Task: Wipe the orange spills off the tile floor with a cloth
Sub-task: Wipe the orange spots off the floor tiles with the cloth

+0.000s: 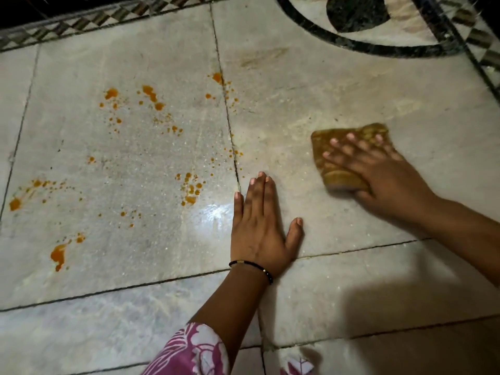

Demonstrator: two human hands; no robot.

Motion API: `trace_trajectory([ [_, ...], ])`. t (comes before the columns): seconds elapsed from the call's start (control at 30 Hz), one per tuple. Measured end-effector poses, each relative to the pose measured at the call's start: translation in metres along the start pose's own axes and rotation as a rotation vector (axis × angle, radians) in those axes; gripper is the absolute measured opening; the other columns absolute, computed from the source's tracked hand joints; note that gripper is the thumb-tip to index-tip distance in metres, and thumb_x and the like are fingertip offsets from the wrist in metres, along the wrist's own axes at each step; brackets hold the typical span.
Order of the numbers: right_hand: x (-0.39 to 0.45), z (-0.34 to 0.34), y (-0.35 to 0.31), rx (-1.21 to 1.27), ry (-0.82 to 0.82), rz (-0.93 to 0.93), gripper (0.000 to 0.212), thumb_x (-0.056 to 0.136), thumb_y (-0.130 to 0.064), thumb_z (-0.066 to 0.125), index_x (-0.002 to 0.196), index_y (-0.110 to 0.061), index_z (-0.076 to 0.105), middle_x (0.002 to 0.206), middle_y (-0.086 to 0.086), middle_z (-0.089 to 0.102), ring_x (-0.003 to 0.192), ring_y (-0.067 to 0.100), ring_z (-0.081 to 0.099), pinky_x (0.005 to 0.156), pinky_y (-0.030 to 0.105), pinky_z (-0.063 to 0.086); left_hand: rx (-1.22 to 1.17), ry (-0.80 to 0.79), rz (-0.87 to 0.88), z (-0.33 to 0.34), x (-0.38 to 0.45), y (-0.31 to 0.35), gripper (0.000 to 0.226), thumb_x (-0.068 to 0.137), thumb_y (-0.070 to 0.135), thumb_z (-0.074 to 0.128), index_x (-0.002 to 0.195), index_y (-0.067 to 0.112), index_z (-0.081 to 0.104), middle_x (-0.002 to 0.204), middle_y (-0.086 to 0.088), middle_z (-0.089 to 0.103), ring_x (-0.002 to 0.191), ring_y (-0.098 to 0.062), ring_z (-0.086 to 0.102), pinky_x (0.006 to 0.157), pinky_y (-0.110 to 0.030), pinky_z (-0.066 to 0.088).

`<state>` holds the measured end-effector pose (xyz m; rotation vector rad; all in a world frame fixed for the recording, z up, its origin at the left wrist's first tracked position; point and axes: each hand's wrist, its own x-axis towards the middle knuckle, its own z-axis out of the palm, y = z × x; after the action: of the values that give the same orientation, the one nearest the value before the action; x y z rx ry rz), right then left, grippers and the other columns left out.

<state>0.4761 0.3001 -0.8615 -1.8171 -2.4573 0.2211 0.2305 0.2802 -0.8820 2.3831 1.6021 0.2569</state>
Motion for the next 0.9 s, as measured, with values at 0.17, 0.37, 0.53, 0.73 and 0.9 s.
trace_trajectory([
  [0.17, 0.09, -0.004, -0.01, 0.095, 0.041, 0.274, 0.062, 0.089, -0.049, 0.046, 0.146, -0.03, 0.03, 0.157, -0.001, 0.019, 0.144, 0.023, 0.012, 0.114, 0.045, 0.006, -0.009, 0.012, -0.003, -0.002, -0.002, 0.001, 0.079, 0.087, 0.054, 0.031, 0.148, 0.006, 0.015, 0.157, -0.01, 0.011, 0.145, -0.021, 0.004, 0.116, -0.037, -0.007],
  [0.37, 0.09, 0.012, -0.098, 0.002, -0.121, -0.082, 0.072, 0.086, -0.042, 0.055, 0.148, -0.031, 0.022, 0.158, -0.001, 0.013, 0.145, 0.023, 0.008, 0.114, 0.046, 0.002, -0.034, 0.165, -0.154, -0.02, -0.029, -0.024, 0.078, 0.085, 0.052, 0.038, 0.145, 0.004, 0.022, 0.154, -0.012, 0.021, 0.142, -0.022, 0.012, 0.114, -0.043, 0.0],
  [0.53, 0.016, 0.02, -0.098, -0.033, -0.116, -0.507, 0.072, 0.071, -0.041, 0.04, 0.142, -0.031, 0.033, 0.15, -0.004, 0.033, 0.139, 0.018, 0.026, 0.112, 0.047, 0.016, 0.059, 0.063, -0.457, -0.032, -0.085, -0.068, 0.096, 0.081, 0.072, 0.018, 0.149, 0.007, 0.001, 0.157, -0.008, -0.003, 0.145, -0.025, 0.004, 0.113, -0.046, -0.005],
  [0.73, 0.05, 0.011, -0.104, 0.021, -0.131, -0.425, 0.073, 0.067, -0.036, 0.046, 0.139, -0.03, 0.04, 0.147, -0.002, 0.041, 0.137, 0.024, 0.034, 0.103, 0.062, 0.031, 0.114, 0.008, -0.517, -0.019, -0.108, -0.065, 0.091, 0.085, 0.071, 0.017, 0.149, 0.007, 0.014, 0.157, -0.012, 0.012, 0.144, -0.025, 0.012, 0.114, -0.044, -0.001],
  [0.9, 0.07, 0.029, -0.173, 0.045, -0.078, -0.645, 0.068, 0.077, -0.036, 0.062, 0.141, -0.032, 0.04, 0.152, -0.006, 0.032, 0.142, 0.02, 0.024, 0.112, 0.049, 0.01, 0.112, 0.013, -0.508, -0.021, -0.105, -0.065, 0.089, 0.085, 0.068, 0.024, 0.148, 0.006, 0.017, 0.157, -0.011, 0.012, 0.144, -0.025, 0.012, 0.115, -0.044, 0.002],
])
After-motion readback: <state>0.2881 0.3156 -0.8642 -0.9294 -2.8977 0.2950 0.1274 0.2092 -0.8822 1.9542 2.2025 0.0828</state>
